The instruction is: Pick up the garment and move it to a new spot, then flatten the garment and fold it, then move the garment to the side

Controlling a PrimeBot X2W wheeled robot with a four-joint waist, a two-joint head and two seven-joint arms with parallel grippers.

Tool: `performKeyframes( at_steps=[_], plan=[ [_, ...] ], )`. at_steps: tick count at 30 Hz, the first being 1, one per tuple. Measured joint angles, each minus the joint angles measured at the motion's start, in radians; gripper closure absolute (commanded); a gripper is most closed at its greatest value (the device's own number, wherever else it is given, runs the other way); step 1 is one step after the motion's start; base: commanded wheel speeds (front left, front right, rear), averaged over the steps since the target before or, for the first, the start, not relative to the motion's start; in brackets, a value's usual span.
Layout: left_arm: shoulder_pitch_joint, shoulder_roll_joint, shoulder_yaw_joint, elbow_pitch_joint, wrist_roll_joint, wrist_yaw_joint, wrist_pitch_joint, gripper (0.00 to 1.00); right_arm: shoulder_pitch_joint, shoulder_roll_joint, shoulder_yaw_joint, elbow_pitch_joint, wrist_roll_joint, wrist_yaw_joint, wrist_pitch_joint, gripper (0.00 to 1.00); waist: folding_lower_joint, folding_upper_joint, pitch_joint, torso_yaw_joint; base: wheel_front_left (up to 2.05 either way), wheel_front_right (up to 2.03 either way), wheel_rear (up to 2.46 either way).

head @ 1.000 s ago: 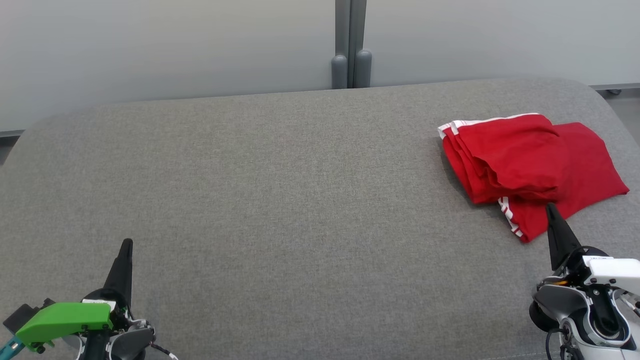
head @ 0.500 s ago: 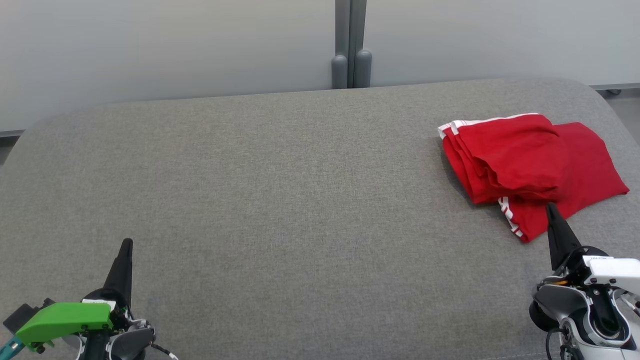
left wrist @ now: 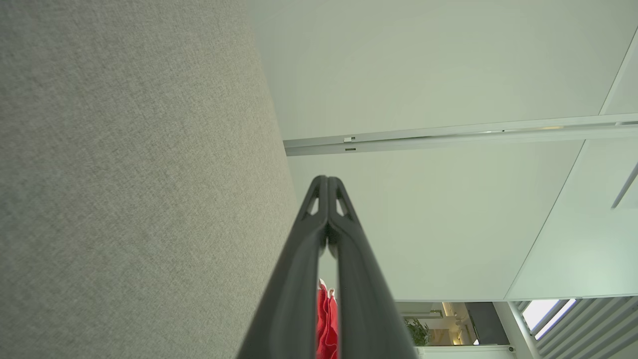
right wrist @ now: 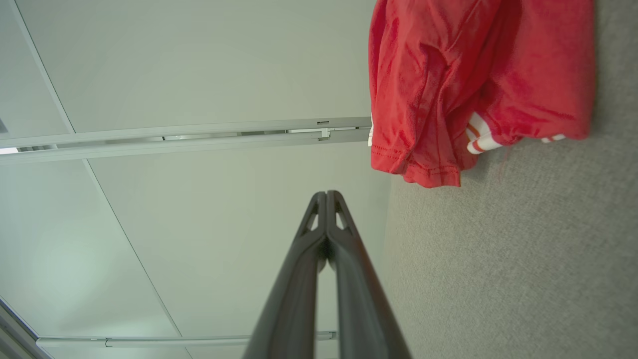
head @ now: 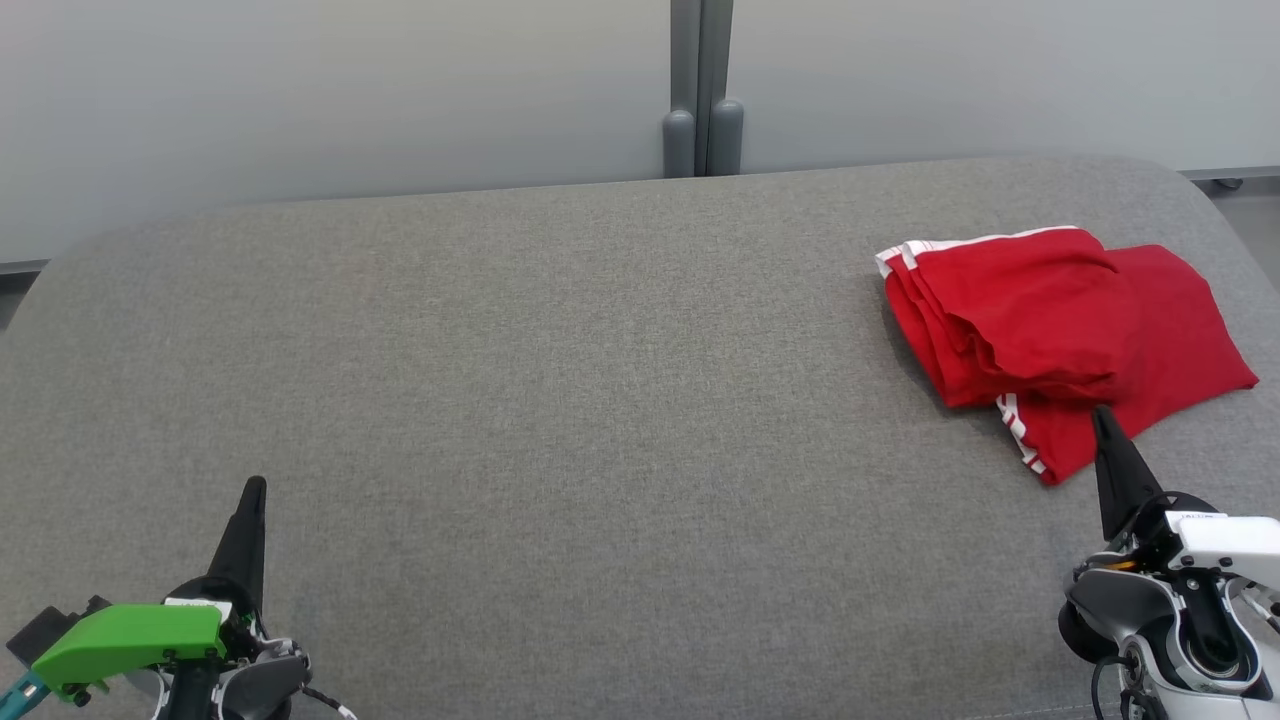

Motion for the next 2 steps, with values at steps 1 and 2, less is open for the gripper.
performKeyframes(
  at_steps=[1,2],
  plan=[
    [0.0,0.0,0.0,0.0,0.0,0.0,0.0,1.0,0.0,0.0,0.0,0.0,0.0,0.0,0.0,1.0,0.0,0.0,0.0,0.0,0.0,0.0,0.0],
    [0.0,0.0,0.0,0.0,0.0,0.0,0.0,1.0,0.0,0.0,0.0,0.0,0.0,0.0,0.0,1.0,0.0,0.0,0.0,0.0,0.0,0.0,0.0]
  ],
)
